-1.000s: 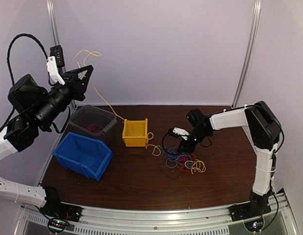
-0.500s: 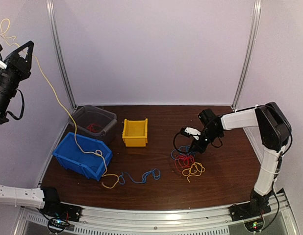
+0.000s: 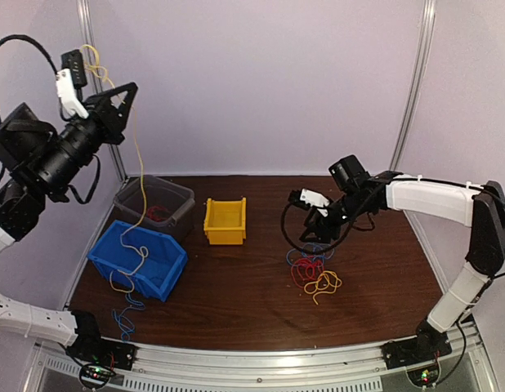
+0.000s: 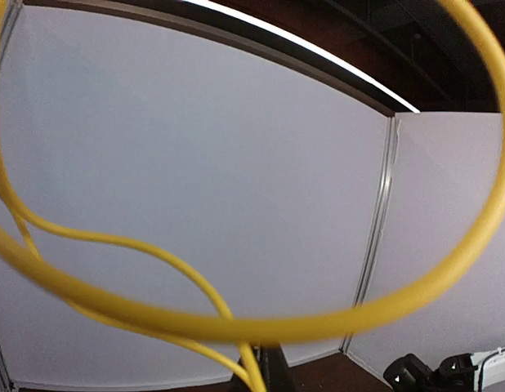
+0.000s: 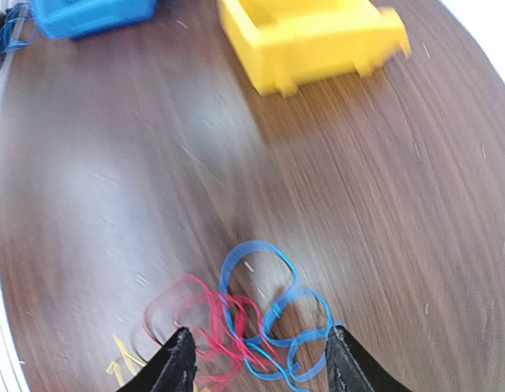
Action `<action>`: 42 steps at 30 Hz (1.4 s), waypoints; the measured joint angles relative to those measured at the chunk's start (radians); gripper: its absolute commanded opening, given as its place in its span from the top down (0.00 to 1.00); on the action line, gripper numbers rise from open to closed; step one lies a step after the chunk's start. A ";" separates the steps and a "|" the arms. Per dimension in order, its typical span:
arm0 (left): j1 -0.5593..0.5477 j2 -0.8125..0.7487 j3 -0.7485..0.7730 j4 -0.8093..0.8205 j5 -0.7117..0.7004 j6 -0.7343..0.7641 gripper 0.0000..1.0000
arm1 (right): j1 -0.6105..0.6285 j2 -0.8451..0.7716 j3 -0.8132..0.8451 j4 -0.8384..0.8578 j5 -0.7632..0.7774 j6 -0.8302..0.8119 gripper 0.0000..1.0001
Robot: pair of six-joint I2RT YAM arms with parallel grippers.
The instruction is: Untangle the cables
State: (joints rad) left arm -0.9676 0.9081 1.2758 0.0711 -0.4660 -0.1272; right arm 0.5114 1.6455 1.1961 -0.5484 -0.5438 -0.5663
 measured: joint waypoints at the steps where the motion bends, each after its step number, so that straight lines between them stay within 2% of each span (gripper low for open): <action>1: 0.000 0.019 -0.017 -0.001 0.015 -0.013 1.00 | 0.030 -0.010 0.013 0.003 -0.010 -0.005 0.44; 8: 0.000 0.142 -0.055 -0.023 0.124 -0.093 1.00 | 0.240 0.013 0.053 0.027 -0.056 -0.011 0.45; 12: 0.000 0.199 0.043 -0.013 0.195 -0.129 1.00 | 0.296 0.027 0.074 -0.001 -0.112 -0.014 0.45; 18: 0.000 0.385 0.243 0.045 0.350 -0.183 1.00 | 0.206 -0.042 0.076 -0.025 -0.153 -0.006 0.45; 24: 0.000 0.650 0.441 0.103 0.529 -0.243 1.00 | -0.054 -0.179 0.019 -0.016 -0.250 0.013 0.45; 27: -0.008 0.774 0.556 0.114 0.592 -0.267 1.00 | -0.137 -0.237 -0.050 -0.008 -0.266 0.024 0.44; 35: -0.039 1.055 0.927 0.108 0.698 -0.294 1.00 | -0.154 -0.298 -0.145 0.015 -0.293 0.055 0.43; 39: -0.041 1.071 0.936 0.115 0.710 -0.294 1.00 | -0.154 -0.299 -0.145 0.028 -0.315 0.061 0.43; 42: -0.041 1.012 0.759 0.170 0.707 -0.294 1.00 | -0.155 -0.304 -0.145 0.028 -0.316 0.059 0.43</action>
State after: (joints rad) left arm -1.0088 1.9202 2.0346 0.2413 0.2413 -0.4210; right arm 0.3565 1.3418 1.0508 -0.5201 -0.8600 -0.5076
